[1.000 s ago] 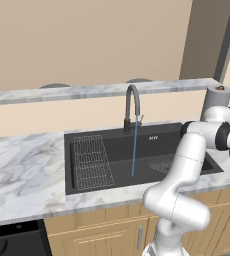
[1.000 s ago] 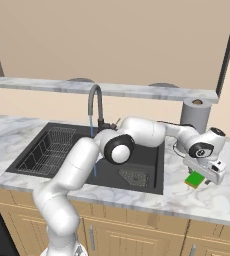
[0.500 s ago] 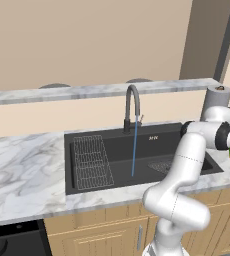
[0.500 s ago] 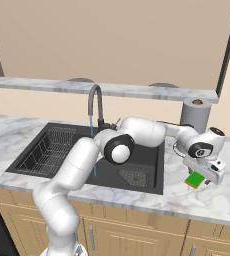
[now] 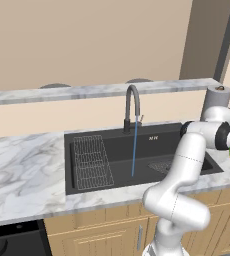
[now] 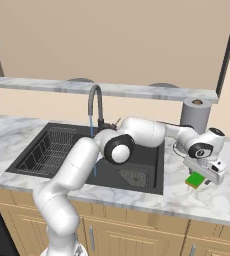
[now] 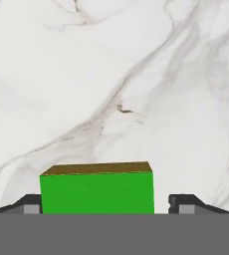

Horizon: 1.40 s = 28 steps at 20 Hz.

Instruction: Soak the sponge with water for a few seconds and then drop it inside the sink.

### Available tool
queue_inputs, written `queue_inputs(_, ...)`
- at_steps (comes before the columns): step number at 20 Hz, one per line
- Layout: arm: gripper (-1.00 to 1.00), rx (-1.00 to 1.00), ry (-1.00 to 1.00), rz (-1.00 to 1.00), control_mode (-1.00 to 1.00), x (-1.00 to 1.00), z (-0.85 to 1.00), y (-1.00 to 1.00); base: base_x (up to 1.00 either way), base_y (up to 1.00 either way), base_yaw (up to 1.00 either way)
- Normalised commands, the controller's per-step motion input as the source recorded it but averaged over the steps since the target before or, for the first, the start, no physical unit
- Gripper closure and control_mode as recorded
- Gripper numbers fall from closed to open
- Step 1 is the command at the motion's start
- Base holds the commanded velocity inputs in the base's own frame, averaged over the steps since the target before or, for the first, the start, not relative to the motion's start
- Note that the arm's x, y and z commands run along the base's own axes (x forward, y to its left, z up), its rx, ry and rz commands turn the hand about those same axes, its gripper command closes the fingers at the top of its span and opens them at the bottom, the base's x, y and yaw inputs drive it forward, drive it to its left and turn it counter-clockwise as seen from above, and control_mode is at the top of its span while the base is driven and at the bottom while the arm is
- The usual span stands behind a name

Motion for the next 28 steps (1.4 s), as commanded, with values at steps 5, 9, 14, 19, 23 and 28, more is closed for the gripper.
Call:
queue_inputs(5, -1.0, 0.0, 0.0, 0.0, -1.0, 0.0, -0.45, 0.0, 0.0, 0.0, 0.0)
queue_inputs(9, -1.0, 0.0, 0.0, 0.0, -1.0, 0.0, -0.16, 0.0, 0.0, 0.0, 0.0)
queue_inputs(14, -1.0, 0.0, 0.0, 0.0, -1.0, 0.0, 0.0, 0.0, 0.0, 0.0, 0.0)
queue_inputs(19, -1.0, 0.0, 0.01, 0.0, -1.0, 0.0, 0.0, 0.0, 0.0, 0.0, 0.0)
queue_inputs(23, -1.0, -0.01, 0.02, 0.0, -1.0, 0.0, 0.0, 0.0, 0.0, 0.0, 0.0)
queue_inputs(28, -1.0, 0.0, 0.0, 0.0, -1.0, 0.0, -0.03, 0.0, 0.0, 0.0, 0.0)
